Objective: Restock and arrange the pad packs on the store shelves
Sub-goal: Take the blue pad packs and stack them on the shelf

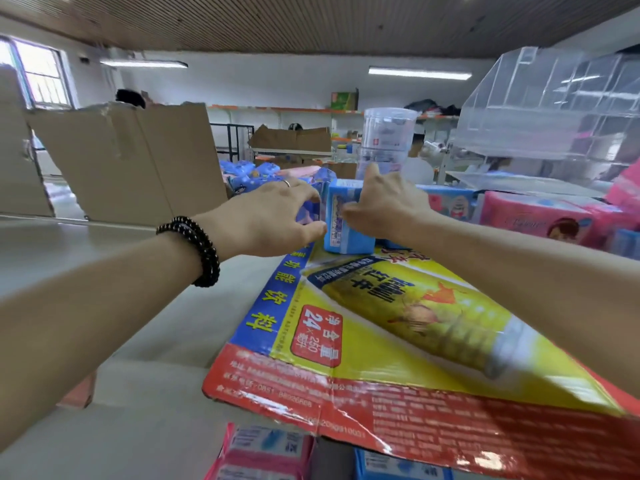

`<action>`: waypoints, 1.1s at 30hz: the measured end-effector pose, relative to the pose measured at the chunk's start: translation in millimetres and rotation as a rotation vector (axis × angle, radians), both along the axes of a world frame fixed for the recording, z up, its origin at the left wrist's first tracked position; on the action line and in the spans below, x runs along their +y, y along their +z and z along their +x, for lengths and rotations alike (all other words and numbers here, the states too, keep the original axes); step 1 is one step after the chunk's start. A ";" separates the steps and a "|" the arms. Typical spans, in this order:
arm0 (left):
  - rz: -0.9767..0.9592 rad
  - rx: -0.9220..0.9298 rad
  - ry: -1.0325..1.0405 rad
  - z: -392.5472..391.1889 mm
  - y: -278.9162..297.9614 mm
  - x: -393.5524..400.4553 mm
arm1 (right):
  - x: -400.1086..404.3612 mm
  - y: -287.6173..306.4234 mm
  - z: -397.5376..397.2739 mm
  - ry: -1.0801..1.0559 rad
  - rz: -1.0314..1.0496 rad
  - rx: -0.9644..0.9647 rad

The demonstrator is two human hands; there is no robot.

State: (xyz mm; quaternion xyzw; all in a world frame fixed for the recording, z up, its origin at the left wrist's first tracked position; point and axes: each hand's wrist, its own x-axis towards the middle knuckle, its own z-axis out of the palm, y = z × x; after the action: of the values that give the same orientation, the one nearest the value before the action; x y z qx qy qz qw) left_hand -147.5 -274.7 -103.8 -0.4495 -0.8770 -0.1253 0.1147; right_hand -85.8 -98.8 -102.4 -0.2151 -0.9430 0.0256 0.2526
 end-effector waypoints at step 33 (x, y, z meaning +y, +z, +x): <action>0.767 -1.221 -0.097 103.9 8.0 11.1 | 35.0 -32.7 201.7 0.580 0.777 0.250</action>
State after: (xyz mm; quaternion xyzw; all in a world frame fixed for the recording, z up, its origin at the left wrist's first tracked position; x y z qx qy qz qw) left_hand -43.5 -263.6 -95.9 -0.2659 -0.6578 -0.6582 -0.2518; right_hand 115.9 -63.8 -135.1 0.1707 -0.8663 -0.2328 0.4076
